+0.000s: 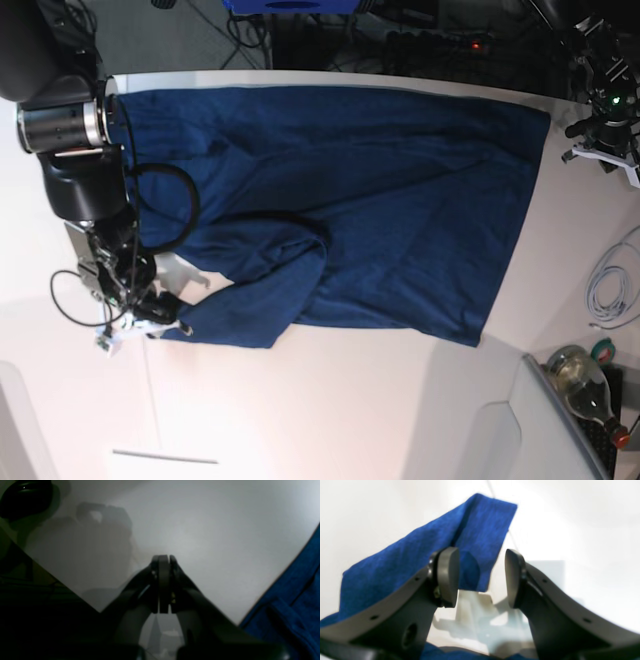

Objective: Layout the t-shirt on the table in an organized manner, then fold the t-shirt properly

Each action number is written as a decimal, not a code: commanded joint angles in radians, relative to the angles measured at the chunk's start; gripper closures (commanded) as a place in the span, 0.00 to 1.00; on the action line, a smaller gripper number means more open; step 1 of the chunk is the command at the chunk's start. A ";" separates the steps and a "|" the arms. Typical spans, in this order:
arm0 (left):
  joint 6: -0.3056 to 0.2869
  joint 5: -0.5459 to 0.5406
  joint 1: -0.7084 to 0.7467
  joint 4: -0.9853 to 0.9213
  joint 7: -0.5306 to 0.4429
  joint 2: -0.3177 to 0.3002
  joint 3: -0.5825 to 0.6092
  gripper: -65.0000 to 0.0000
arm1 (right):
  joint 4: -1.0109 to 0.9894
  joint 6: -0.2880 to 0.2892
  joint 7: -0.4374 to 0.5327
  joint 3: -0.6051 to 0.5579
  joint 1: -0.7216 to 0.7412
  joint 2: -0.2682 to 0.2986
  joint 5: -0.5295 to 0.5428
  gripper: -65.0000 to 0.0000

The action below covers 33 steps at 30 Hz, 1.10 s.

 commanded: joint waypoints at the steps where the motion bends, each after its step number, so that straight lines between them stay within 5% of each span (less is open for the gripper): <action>1: 0.004 -0.004 -0.005 0.014 -0.020 -0.020 -0.001 1.00 | 0.010 0.008 0.019 0.000 0.024 0.012 -0.001 0.65; 5: 0.004 -0.004 -0.005 0.014 -0.020 -0.020 -0.001 1.00 | 0.012 0.009 0.019 0.000 0.026 0.031 -0.001 0.97; 9: 0.004 -0.004 -0.005 0.014 -0.020 -0.020 -0.001 1.00 | 0.018 0.058 0.013 -0.002 0.064 0.049 -0.001 0.98; 13: 0.004 -0.004 -0.005 0.014 -0.020 -0.020 -0.003 1.00 | 0.018 0.071 0.011 -0.002 0.069 0.049 -0.001 0.92; 18: 0.004 -0.004 -0.005 0.014 -0.020 -0.019 -0.003 1.00 | 0.017 0.071 0.011 0.000 0.046 0.038 -0.001 0.50; 33: 0.004 -0.006 -0.022 0.012 -0.020 -0.017 -0.001 1.00 | -0.068 0.072 0.018 -0.002 0.023 -0.011 -0.001 0.58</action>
